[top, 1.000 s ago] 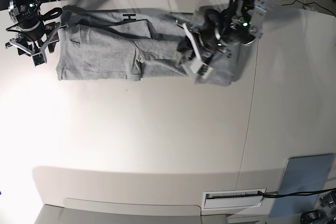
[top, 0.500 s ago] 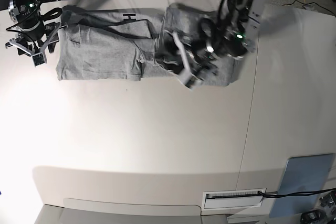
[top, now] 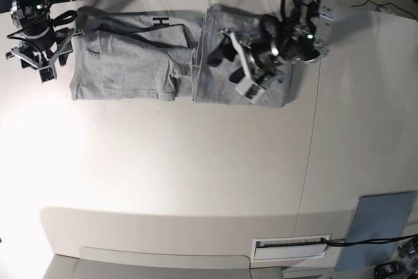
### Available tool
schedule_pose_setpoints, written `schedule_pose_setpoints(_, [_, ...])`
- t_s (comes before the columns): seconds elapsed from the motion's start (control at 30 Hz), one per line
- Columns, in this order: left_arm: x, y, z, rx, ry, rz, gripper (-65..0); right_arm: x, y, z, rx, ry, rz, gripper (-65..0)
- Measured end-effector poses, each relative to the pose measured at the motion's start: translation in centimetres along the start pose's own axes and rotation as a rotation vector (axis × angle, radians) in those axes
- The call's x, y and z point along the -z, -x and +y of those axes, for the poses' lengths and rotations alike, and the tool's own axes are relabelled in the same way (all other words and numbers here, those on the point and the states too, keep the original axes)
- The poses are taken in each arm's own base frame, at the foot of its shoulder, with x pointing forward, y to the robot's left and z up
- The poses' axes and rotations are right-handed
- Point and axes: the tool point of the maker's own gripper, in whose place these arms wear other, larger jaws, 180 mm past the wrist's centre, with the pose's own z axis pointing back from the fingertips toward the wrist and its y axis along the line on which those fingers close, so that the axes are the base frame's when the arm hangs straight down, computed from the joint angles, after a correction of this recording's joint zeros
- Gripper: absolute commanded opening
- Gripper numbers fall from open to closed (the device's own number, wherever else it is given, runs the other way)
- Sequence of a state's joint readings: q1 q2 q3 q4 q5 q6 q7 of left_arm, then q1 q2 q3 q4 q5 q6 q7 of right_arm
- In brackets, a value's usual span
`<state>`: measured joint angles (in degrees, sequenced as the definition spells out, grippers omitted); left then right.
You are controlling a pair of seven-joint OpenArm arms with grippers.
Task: Fold the T-shirt properly
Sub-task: 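Grasp the folded strip end with the left gripper and fold it inward, then grasp the other strip end with the right gripper and fold it over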
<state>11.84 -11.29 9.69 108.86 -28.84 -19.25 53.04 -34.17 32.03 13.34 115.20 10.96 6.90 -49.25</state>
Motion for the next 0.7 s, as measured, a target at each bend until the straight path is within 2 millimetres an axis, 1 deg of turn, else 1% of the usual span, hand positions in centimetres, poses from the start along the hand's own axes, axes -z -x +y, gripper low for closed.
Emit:
schedule_pose_setpoints(0.1, [0.0,-0.5,0.5,0.004,-0.024,-0.03,-23.8,0.2,0.9,0.2,0.051,-0.016,0.031,-33.4])
schedule_pose_setpoints(0.2, [-0.5,-0.7,1.5,0.0,-0.048,-0.037,-23.8,1.0,2.5,2.1,0.138,-0.161,0.07,-33.4])
schedule_pose_setpoints(0.27, [-0.6,-0.5,1.6,0.01,-0.04,-0.023,-23.8,1.4,3.0,2.6,0.226,-0.247,0.075,-33.4])
schedule_pose_setpoints(0.37, [-0.7,-0.4,1.3,-0.003,-0.026,-0.018,-23.8,2.2,2.4,1.6,0.365,-0.317,0.037,-33.4])
schedule_pose_setpoints(0.4, [-0.7,-0.4,1.4,-0.003,-0.027,-0.018,-23.8,2.5,2.2,1.7,0.401,-0.352,0.028,-33.4])
schedule_pose_setpoints(0.47, [-0.7,-0.4,1.4,-0.003,-0.027,-0.018,-23.8,2.9,2.4,2.6,0.468,-0.435,0.033,-33.4])
schedule_pose_setpoints(0.57, [-0.7,-0.4,1.4,-0.003,-0.027,-0.018,-23.8,3.4,3.3,4.9,0.569,-0.583,0.062,-33.4])
schedule_pose_setpoints(0.7, [-0.7,-0.3,1.4,-0.004,-0.028,-0.014,-23.8,3.8,2.3,5.7,0.686,-0.726,0.024,-33.4])
